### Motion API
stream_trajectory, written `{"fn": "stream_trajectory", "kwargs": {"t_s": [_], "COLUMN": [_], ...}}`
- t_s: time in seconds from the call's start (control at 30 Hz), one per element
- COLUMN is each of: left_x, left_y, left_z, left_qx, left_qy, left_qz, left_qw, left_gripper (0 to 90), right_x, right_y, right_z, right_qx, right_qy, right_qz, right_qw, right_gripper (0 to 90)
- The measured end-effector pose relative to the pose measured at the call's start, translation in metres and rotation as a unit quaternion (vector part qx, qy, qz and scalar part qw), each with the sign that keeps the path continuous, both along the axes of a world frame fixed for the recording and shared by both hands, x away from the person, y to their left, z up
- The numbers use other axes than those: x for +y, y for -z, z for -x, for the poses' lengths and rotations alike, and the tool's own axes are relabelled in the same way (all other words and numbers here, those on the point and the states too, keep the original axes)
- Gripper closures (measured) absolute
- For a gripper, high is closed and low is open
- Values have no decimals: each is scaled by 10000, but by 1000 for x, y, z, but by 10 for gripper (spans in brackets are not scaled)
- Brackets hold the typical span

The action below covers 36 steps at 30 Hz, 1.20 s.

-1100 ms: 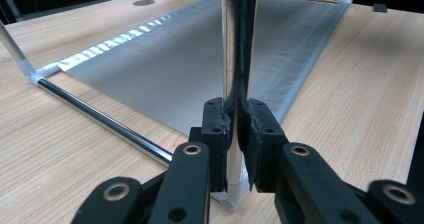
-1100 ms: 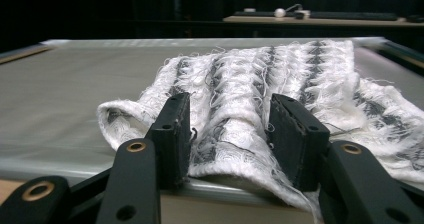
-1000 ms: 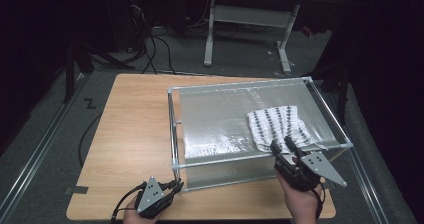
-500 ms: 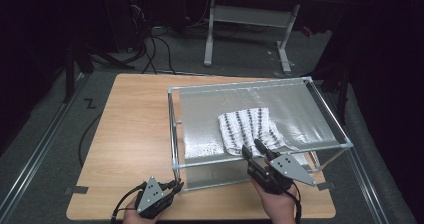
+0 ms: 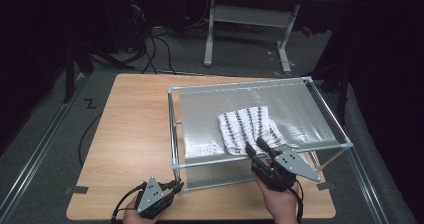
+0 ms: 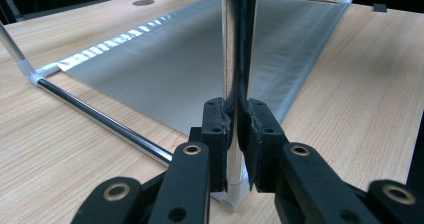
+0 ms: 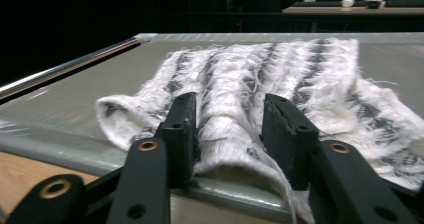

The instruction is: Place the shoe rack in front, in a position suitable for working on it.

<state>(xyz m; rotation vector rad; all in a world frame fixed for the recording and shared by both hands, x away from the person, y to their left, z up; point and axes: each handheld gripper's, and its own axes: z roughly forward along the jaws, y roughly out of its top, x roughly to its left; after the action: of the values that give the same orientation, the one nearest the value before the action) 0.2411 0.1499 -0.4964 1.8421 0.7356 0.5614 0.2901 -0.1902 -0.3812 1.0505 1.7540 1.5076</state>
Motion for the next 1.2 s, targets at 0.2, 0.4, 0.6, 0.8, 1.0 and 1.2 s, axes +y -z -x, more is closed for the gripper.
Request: {"fn": "stream_trajectory", "kwargs": {"t_s": [0.2, 0.4, 0.6, 0.8, 1.0, 1.2], "left_x": [0, 0, 0, 0, 0, 0], "left_y": [0, 0, 0, 0, 0, 0], "left_z": [0, 0, 0, 0, 0, 0], "left_qx": [-1, -1, 5, 13, -13, -15], "left_qy": [2, 3, 8, 8, 4, -1], "left_qz": [3, 3, 1, 2, -11, -12], "left_qw": [10000, 10000, 10000, 10000, 10000, 10000], "left_gripper": [804, 804, 804, 804, 804, 804], "right_x": [16, 36, 64, 84, 106, 117], "right_y": [1, 1, 0, 0, -1, -1], "right_z": [4, 9, 13, 16, 23, 27], "right_qx": [-44, -81, -29, 3, -23, -118], "right_qy": [-246, -505, -953, -1255, -1558, -1680], "right_qz": [73, 86, -5, -47, -2, 102], "right_qw": [9997, 9987, 9954, 9921, 9878, 9857], "right_gripper": [633, 672, 702, 705, 703, 746]}}
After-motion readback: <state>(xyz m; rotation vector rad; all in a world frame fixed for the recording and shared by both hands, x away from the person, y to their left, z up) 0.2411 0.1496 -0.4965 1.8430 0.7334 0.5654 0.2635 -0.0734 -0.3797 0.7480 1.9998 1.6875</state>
